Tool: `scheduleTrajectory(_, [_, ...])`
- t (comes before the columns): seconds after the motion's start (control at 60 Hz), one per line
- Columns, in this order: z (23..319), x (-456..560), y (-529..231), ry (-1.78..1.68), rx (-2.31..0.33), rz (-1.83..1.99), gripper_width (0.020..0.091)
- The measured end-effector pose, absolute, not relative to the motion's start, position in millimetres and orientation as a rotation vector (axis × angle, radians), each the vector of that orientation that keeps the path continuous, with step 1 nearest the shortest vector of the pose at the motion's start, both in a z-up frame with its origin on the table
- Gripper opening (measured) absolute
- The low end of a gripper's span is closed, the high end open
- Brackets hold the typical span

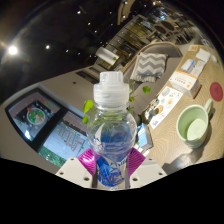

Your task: Pour water

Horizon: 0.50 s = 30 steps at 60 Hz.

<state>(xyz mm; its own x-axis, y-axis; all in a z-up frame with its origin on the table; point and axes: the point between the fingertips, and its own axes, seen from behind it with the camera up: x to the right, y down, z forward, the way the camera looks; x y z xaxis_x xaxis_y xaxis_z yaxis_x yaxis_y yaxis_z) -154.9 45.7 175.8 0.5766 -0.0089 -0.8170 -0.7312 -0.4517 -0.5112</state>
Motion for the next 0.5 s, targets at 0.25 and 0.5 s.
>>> scheduleTrajectory(0.25, [187.2,-133.4,60.0,1.218,-1.474,1.602,0.0364])
scheduleTrajectory(0.5, [163.6,-116.6,61.3,1.484,-1.279,1.842,0.0365])
